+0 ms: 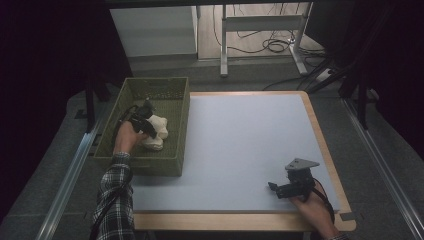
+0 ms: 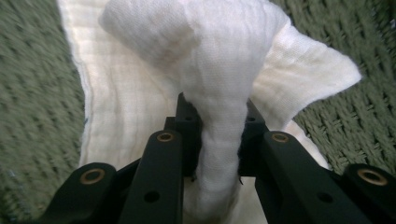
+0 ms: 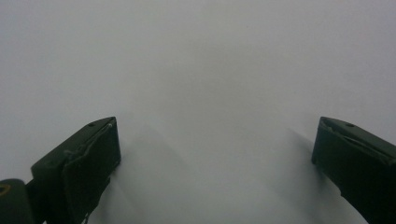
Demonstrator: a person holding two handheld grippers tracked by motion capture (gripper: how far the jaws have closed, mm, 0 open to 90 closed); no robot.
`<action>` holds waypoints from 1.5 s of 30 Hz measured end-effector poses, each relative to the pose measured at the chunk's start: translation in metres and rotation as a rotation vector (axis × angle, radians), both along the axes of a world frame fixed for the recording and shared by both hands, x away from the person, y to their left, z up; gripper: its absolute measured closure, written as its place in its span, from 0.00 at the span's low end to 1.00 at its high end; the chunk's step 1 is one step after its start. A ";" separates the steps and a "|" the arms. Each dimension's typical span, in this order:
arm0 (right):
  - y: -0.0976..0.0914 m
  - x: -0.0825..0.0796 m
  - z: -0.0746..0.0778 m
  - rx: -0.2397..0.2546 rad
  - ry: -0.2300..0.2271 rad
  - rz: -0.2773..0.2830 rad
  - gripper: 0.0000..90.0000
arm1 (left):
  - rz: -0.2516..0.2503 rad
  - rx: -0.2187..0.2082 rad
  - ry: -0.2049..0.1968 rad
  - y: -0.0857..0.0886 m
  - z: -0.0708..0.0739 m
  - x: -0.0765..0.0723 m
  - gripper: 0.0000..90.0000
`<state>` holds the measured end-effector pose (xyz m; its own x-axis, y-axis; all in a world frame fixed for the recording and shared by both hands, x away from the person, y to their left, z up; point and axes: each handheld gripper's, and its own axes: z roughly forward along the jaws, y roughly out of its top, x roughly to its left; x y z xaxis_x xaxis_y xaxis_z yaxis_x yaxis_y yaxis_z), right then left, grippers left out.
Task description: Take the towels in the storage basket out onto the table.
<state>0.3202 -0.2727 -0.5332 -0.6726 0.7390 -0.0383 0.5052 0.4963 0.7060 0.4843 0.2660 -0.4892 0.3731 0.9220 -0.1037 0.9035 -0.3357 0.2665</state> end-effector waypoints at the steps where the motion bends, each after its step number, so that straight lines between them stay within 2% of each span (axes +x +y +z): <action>1: 0.000 0.000 0.000 0.000 0.000 0.000 0.01 | -0.003 0.000 -0.009 0.000 0.003 -0.001 0.85; 3: 0.000 0.000 0.000 0.000 0.000 0.000 0.01 | -0.010 -0.005 -0.041 0.001 0.014 -0.005 0.85; 4: 0.000 0.000 0.000 0.000 0.000 0.000 0.01 | -0.010 -0.005 -0.041 0.001 0.014 -0.005 0.85; 7: 0.000 0.000 0.000 0.000 0.000 0.000 0.01 | -0.022 -0.009 -0.074 0.001 0.029 -0.011 0.85; 10: 0.000 0.000 0.000 0.000 0.000 0.000 0.01 | -0.032 -0.009 -0.086 -0.001 0.036 -0.013 0.85; 17: 0.000 0.000 0.000 0.000 0.000 0.000 0.01 | -0.052 0.004 -0.144 -0.002 0.065 -0.023 0.85; 18: 0.000 0.000 0.000 0.000 0.000 0.000 0.01 | -0.052 0.004 -0.144 -0.002 0.065 -0.023 0.85; 20: 0.000 0.000 0.000 -0.001 0.000 0.000 0.01 | -0.056 0.001 -0.166 -0.003 0.077 -0.027 0.85; 27: 0.000 0.000 0.000 -0.001 0.000 0.000 0.01 | -0.067 0.000 -0.195 -0.005 0.102 -0.034 0.85; 28: 0.000 0.000 0.000 -0.001 0.000 0.000 0.01 | -0.067 0.000 -0.195 -0.005 0.102 -0.034 0.85; 29: 0.000 0.000 0.000 -0.001 0.000 0.000 0.01 | -0.070 -0.007 -0.198 -0.005 0.109 -0.036 0.84; 30: 0.000 0.000 0.000 -0.001 0.000 0.000 0.01 | -0.070 -0.007 -0.198 -0.005 0.109 -0.036 0.84; 31: 0.000 0.000 0.000 -0.001 0.000 0.000 0.01 | -0.072 -0.006 -0.205 -0.006 0.116 -0.038 0.84; 32: 0.000 0.000 0.000 -0.001 0.000 0.000 0.01 | -0.072 -0.006 -0.205 -0.006 0.116 -0.038 0.84; 33: 0.000 0.000 0.000 -0.001 0.000 0.000 0.01 | -0.078 -0.011 -0.217 -0.006 0.123 -0.041 0.84; 34: 0.000 0.000 0.000 -0.001 0.000 0.000 0.01 | -0.078 -0.011 -0.217 -0.006 0.123 -0.041 0.84; 35: 0.000 0.000 0.000 -0.001 0.000 0.000 0.01 | -0.085 -0.014 -0.227 -0.007 0.130 -0.044 0.84; 36: 0.000 0.000 0.000 -0.001 0.000 0.000 0.01 | -0.085 -0.014 -0.227 -0.007 0.130 -0.044 0.84; 38: 0.000 0.000 0.000 0.000 0.000 0.000 0.01 | -0.099 -0.018 -0.240 -0.010 0.140 -0.048 0.84; 45: 0.000 0.000 0.000 -0.001 0.000 0.000 0.01 | -0.120 -0.019 -0.266 -0.015 0.157 -0.052 0.84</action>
<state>0.3201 -0.2726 -0.5333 -0.6725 0.7391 -0.0392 0.5050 0.4969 0.7058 0.4320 0.2505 -0.3324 0.4957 0.8685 -0.0042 0.7550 -0.4285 0.4964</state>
